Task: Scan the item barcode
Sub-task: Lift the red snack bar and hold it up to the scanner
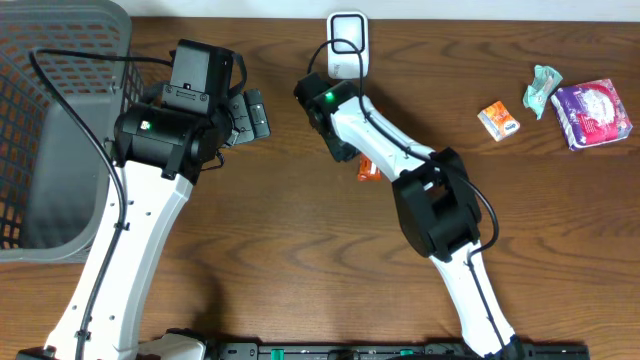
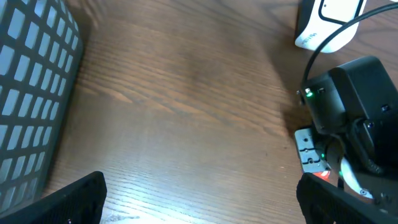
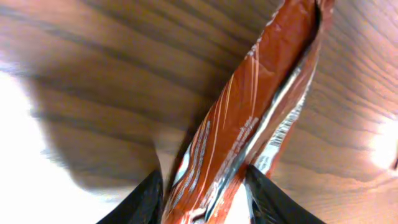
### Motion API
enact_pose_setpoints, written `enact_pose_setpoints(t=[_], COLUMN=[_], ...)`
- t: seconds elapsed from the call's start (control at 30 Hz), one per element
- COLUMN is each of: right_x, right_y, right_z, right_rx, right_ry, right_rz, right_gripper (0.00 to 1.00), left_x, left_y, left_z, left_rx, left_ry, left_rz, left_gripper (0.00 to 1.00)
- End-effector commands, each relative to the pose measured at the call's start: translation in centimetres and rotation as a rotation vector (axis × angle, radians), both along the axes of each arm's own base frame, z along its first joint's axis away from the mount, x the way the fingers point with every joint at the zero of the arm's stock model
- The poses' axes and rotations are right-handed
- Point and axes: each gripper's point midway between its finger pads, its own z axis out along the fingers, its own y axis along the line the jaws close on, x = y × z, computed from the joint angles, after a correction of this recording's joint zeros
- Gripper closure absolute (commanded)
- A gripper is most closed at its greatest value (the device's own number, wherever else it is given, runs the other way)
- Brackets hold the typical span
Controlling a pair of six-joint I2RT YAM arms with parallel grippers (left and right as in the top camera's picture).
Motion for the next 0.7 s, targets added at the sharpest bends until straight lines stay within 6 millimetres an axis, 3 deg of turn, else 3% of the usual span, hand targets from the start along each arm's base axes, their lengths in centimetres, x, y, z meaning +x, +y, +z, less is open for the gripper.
enact_pose_setpoints(t=[0.0,0.17,0.43,0.5,0.6,0.63,0.67], right_x=[-1.3,-1.6,-2.6,-2.9,-3.2,-3.3,-3.5], right_y=[-1.9,-2.9,-2.8,-2.8,-2.6,-2.5,-2.3], right_z=[-4.4,-4.5,-6.5,-6.7,-7.0,-7.0,-7.1], right_rx=[-0.049,-0.043,0.094,0.120,0.157,0.168,0.184], right_ry=[0.105,0.140,0.248,0.271,0.300,0.305,0.313], right_rz=[-0.021,-0.046,-0.107,-0.119,-0.133,-0.144,-0.158], right_gripper=[0.60,0.55,0.57,0.62,0.92,0.99,0.99], left_x=[0.1,0.1,0.1,0.1,0.1,0.1,0.1], left_y=[0.3,0.3,0.3,0.3,0.3,0.3,0.3], left_z=[0.6,0.6,0.6,0.6,0.6,0.6,0.6], left_rx=[0.007,0.007,0.007,0.007,0.007,0.007,0.007], left_ry=[-0.015,-0.015,-0.015,-0.015,-0.015,-0.015,-0.015], left_rz=[0.005,0.005,0.005,0.005,0.005,0.005,0.005], left_gripper=[0.02,0.02,0.02,0.02,0.02,0.02,0.02])
